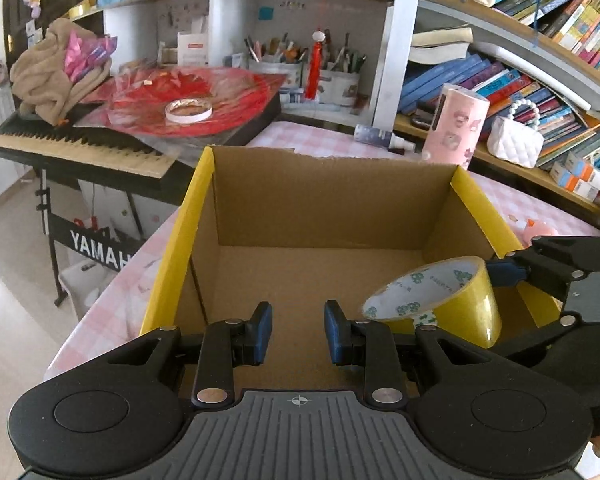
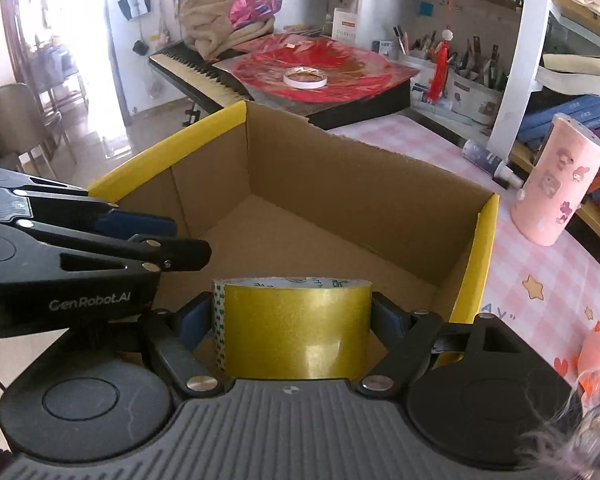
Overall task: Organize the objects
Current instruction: 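Lower both tools into the box and open them to release both objects, then withdraw both tools from the box and move toward the mint-green stick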
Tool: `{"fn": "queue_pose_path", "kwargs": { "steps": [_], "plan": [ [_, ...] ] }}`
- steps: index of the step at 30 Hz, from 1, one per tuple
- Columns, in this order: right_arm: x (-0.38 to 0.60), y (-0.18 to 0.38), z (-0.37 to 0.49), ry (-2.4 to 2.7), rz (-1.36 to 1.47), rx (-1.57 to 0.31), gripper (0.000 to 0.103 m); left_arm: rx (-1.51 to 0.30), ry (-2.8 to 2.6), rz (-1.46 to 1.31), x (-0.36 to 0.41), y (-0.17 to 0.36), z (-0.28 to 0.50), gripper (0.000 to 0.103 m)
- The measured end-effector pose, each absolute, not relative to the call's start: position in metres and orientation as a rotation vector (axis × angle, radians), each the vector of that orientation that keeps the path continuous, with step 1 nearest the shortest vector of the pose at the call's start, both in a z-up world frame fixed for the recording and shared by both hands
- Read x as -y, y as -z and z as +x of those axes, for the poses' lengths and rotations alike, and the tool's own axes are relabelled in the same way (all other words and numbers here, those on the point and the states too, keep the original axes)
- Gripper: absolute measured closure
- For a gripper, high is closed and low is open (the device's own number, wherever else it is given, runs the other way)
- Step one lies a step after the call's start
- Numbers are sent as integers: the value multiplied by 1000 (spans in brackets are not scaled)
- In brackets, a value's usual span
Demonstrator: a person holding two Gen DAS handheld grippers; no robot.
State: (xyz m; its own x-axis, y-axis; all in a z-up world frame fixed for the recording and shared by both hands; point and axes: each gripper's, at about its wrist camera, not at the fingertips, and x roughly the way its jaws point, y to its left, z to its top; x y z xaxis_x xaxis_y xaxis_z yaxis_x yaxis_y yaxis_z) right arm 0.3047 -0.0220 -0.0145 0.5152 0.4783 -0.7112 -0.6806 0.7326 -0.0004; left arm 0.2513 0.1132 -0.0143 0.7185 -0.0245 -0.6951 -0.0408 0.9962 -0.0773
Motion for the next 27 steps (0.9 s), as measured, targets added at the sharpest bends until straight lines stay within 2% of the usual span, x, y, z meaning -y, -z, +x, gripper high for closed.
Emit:
{"fn": "queue_pose_path", "kwargs": {
  "steps": [4, 7, 8, 12, 14, 16, 21, 27],
  "plan": [
    [24, 14, 302, -703, -290, -735, 21, -740, -23, -93, -113, 12, 249, 70],
    [29, 14, 298, -697, -271, -684, 14, -693, -25, -117, -114, 4, 241, 47],
    [30, 13, 296, -688, -260, -675, 14, -671, -21, -121, -114, 0, 236, 42],
    [36, 1, 285, -672, -208, -626, 14, -581, -20, -97, -110, -20, 217, 36],
    [37, -8, 273, -655, -205, -584, 14, -532, -22, -97, -108, -32, 207, 26],
    [39, -18, 259, -623, -207, -547, 14, -485, -41, -107, -108, -42, 196, 21],
    [51, -36, 224, -517, -177, -490, 14, -412, -60, -114, -111, -59, 162, 14],
    [60, -36, 185, -344, -105, -519, 13, -457, -94, -118, -122, -46, 131, 13]
  ]
}}
